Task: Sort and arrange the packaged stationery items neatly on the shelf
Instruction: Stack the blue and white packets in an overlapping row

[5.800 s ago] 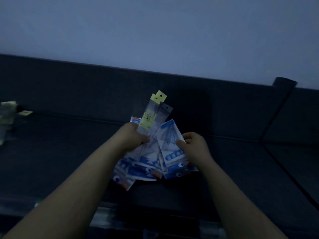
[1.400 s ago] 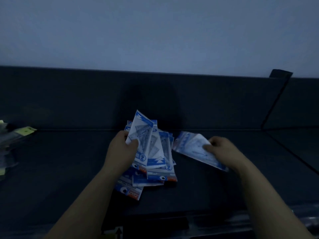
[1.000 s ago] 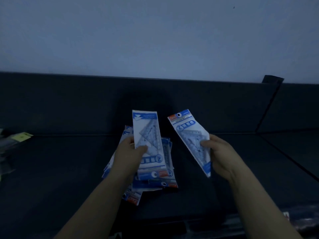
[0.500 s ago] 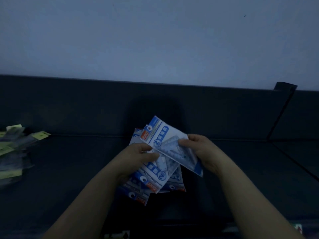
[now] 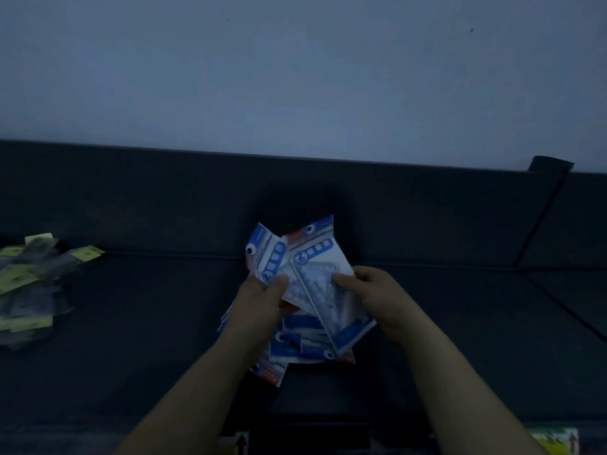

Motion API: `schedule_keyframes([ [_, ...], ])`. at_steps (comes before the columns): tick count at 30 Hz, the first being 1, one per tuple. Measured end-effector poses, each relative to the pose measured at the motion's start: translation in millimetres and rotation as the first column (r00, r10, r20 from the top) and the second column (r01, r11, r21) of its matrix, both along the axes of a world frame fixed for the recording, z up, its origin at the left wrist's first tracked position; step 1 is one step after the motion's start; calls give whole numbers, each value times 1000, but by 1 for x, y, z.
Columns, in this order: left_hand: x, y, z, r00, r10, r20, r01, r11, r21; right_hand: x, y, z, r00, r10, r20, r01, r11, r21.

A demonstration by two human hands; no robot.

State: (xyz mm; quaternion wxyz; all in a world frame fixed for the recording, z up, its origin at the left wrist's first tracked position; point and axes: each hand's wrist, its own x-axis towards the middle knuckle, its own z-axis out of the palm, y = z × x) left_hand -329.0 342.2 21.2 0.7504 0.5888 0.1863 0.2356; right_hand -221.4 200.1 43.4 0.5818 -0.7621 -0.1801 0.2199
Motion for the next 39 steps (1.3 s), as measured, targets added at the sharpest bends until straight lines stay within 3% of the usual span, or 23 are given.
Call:
schedule_keyframes([
  [2, 0, 2, 2, 1000, 2, 5, -3, 1000, 22, -1, 3, 1, 998, -8, 63, 11, 999, -42],
  [5, -1, 1, 6, 994, -22, 106, 33, 994, -103, -9, 15, 0, 998, -4, 68, 4, 1000, 0],
  [10, -9, 16, 1, 984, 172, 43, -175, 980, 96, -11, 28, -4, 990, -12, 137, 4, 998, 62],
  [12, -16, 35, -4, 970, 243, 19, -243, 965, 97, 2, 24, -11, 963, -101, 251, 121, 991, -65],
  [15, -23, 61, -13, 954, 296, -53, -289, 952, 104, 8, 22, -22, 955, -30, 296, 125, 943, -308],
  [21, -25, 74, -28, 945, 275, -176, -255, 958, 129, 0, 46, -27, 962, 10, 272, 103, 912, -398],
  [25, -26, 74, -27, 955, 245, -165, -229, 967, 107, 2, 44, -19, 992, -38, 120, 71, 957, -283],
  [28, -26, 74, -25, 961, 231, -152, -226, 973, 51, 1, 39, -14, 998, -64, 20, 66, 996, -67],
  [31, -21, 68, -17, 968, 216, -128, -218, 976, -3, -10, 41, -7, 996, 18, -91, -8, 994, 106],
  [34, -16, 57, -11, 990, 100, -97, -110, 988, -109, -25, 49, -7, 995, 93, -22, -92, 995, 27],
  [36, -13, 52, -11, 993, 54, -106, -59, 997, -48, -31, 52, -9, 994, 100, 48, -99, 995, -26],
  [39, -14, 53, -15, 983, 132, -129, -131, 991, 17, -27, 41, -9, 966, -43, 256, 71, 992, -101],
])
